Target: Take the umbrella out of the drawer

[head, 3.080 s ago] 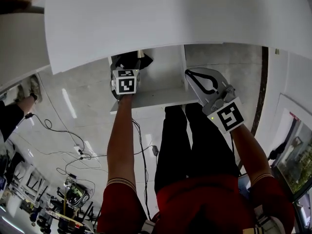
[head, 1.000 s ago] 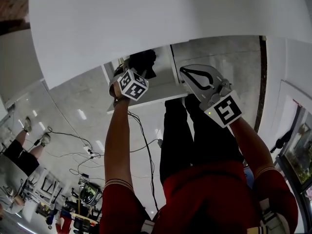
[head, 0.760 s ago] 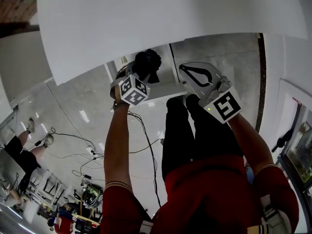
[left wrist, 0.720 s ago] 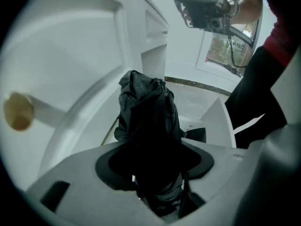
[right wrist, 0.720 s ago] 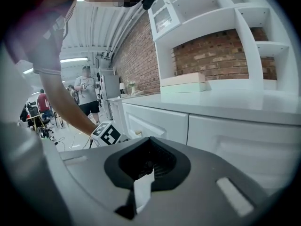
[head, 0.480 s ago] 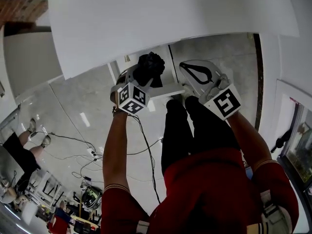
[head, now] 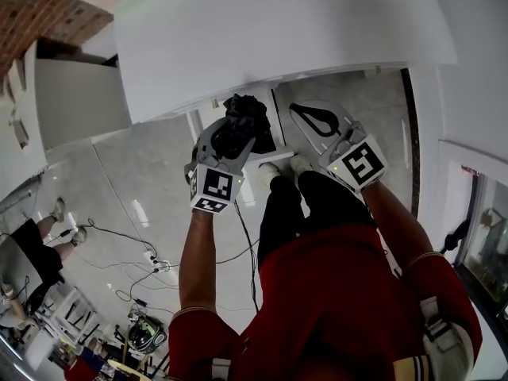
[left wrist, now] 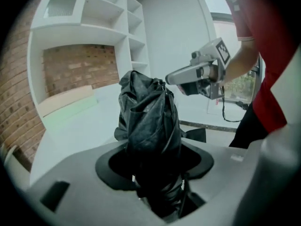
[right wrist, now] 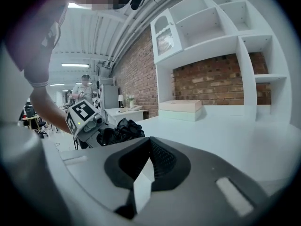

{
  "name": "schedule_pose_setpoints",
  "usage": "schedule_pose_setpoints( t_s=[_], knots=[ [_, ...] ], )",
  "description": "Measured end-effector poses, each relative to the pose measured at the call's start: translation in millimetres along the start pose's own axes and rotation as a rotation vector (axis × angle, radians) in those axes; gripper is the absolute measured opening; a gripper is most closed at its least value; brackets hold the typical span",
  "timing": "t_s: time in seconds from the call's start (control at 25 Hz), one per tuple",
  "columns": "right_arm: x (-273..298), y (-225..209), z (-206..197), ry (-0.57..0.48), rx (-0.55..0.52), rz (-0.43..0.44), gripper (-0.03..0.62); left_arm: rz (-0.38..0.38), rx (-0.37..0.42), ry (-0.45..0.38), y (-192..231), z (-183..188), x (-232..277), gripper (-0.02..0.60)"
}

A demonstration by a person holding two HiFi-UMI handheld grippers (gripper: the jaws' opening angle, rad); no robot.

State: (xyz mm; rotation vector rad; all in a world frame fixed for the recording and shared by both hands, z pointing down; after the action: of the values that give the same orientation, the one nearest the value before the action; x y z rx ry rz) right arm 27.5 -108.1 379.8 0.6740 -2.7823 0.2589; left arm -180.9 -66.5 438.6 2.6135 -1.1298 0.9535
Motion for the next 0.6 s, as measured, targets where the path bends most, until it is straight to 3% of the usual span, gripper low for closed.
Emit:
schedule_pose_setpoints(
  t_s=[0.36, 0.6],
  knots=[
    [-41, 14, 63, -0.133, -0.032, 0.02, 0.012, 0.208, -0.173, -0.261, -15, 88, -83, 0.244],
    [-64, 27, 99, -0.228, -0.028, 0.033, 0.012, 0.294, -0.203, -0.414, -19, 141, -128, 0.244]
  ],
)
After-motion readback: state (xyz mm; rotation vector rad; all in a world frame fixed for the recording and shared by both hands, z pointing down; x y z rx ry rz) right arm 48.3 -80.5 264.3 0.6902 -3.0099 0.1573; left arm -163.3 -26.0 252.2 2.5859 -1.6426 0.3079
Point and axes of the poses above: the fingertips, and each gripper's own axes: x forward along the fingers, y to its left, z out of its top, the point moved 9 cm from there along -x, backward along the fingers, and after that the axes turned 4 degrees about z, right-handed, at the moved point
